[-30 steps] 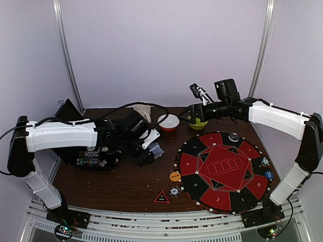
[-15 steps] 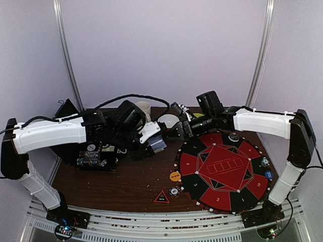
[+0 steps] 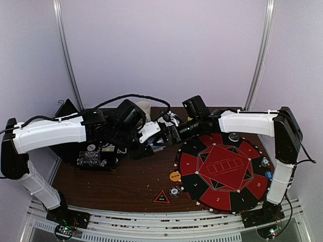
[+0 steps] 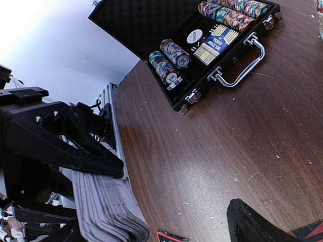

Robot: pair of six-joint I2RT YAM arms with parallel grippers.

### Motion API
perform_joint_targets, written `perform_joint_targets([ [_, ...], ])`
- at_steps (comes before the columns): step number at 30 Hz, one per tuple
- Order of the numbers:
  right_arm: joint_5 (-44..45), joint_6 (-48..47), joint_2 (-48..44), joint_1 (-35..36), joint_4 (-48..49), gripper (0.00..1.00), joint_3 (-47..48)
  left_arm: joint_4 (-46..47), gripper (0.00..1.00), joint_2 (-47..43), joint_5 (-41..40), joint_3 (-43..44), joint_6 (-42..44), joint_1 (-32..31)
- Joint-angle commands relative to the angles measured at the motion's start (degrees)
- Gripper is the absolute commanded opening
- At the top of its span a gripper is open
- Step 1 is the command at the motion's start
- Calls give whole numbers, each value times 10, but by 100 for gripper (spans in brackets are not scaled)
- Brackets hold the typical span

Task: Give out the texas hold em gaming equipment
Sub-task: Pick up the poker card from the face-down deck piles.

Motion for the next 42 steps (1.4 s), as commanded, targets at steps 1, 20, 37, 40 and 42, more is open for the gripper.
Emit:
perform_joint_targets([
  [1, 30, -15, 8, 3, -37, 82, 25, 19, 46, -5, -16, 13, 18, -3],
  [20, 88, -99, -14, -2, -183, 45, 76, 19, 45, -13, -35, -9, 24, -3],
  [37, 95, -136, -21, -4, -268, 0, 110, 19, 45, -13, -42, -20, 22, -3],
  [40, 89, -141, -23, -11, -284, 0, 117, 19, 45, -13, -44, -22, 22, -3],
  [42, 88, -142, -31, -22, -292, 0, 121, 19, 45, -14, -48, -26, 22, -3],
])
